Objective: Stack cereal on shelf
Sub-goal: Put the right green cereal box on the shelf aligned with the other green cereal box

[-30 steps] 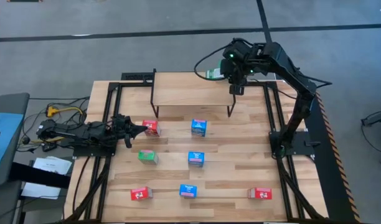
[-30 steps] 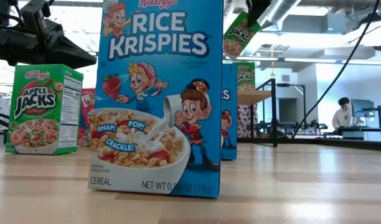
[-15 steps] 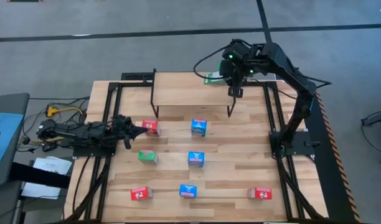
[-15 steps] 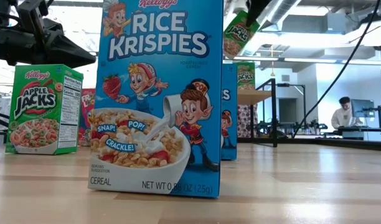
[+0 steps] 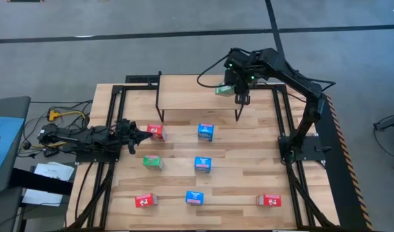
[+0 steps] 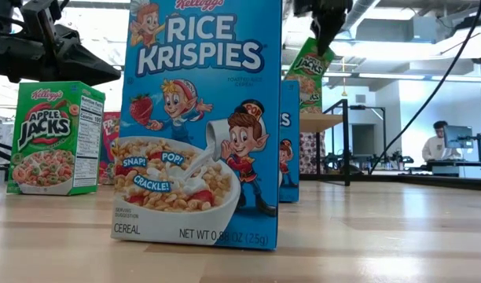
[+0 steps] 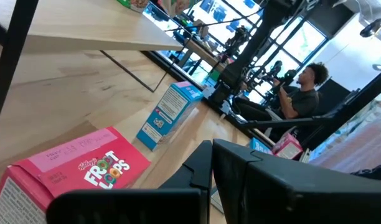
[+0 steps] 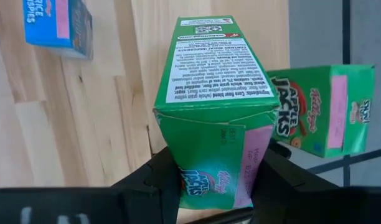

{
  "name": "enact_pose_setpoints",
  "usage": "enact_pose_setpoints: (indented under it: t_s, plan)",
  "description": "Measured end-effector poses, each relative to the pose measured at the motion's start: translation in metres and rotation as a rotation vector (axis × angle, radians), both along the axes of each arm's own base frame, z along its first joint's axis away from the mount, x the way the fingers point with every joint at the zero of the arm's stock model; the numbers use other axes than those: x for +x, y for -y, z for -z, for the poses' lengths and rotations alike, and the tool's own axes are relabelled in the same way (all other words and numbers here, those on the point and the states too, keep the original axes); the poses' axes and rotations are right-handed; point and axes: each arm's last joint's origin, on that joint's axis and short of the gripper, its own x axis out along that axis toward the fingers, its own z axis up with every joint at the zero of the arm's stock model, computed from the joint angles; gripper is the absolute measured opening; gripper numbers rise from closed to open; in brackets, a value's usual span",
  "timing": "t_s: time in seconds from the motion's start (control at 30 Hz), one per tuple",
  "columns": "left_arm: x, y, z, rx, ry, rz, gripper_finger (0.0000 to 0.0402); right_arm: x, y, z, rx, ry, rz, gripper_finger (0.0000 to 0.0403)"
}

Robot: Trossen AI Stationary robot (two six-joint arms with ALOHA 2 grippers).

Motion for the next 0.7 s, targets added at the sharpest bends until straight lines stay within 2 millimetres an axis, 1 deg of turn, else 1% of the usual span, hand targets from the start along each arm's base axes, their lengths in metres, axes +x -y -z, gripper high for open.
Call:
enact_pose_setpoints:
  t_s: [0.27, 0.7]
  plan:
    - [0.000, 0.000, 0.000, 0.000, -0.003, 0.000, 0.0000, 0.000, 0.005, 0.016, 0.031, -0.060, 0.019, 0.0172]
    - [0.000, 0.000, 0.000, 0.000, -0.003, -0.001, 0.0000, -0.003, 0.011, 0.017, 0.029, -0.059, 0.056, 0.0172]
